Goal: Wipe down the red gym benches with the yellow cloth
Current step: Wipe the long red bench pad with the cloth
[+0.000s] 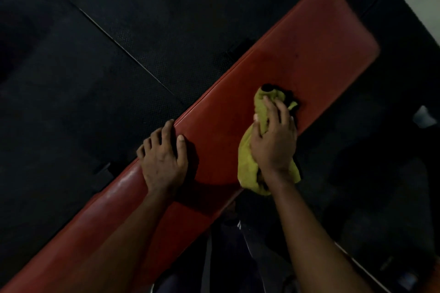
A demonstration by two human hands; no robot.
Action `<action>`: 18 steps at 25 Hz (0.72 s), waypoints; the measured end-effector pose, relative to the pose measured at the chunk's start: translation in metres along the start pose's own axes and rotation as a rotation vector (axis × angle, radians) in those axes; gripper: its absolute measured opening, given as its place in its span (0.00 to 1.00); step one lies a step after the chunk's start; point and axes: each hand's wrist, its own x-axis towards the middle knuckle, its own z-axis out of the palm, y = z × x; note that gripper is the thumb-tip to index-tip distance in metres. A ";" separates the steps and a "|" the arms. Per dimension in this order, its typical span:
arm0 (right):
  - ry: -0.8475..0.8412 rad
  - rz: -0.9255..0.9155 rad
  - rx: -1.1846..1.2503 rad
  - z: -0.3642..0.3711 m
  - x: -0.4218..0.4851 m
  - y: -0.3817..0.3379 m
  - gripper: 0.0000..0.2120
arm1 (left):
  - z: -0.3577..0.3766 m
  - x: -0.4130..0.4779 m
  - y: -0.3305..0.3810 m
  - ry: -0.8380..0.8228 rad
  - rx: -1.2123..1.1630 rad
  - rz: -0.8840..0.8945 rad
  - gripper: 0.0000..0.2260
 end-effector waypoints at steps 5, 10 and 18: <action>0.214 0.460 0.233 0.004 0.007 -0.004 0.23 | -0.015 0.020 0.015 -0.139 -0.135 0.059 0.24; 0.205 0.318 0.293 0.007 -0.037 0.000 0.23 | 0.000 0.067 0.074 -0.165 -0.001 0.259 0.28; 0.270 0.345 0.151 -0.009 0.048 0.025 0.22 | 0.009 0.066 0.074 -0.048 0.043 0.228 0.27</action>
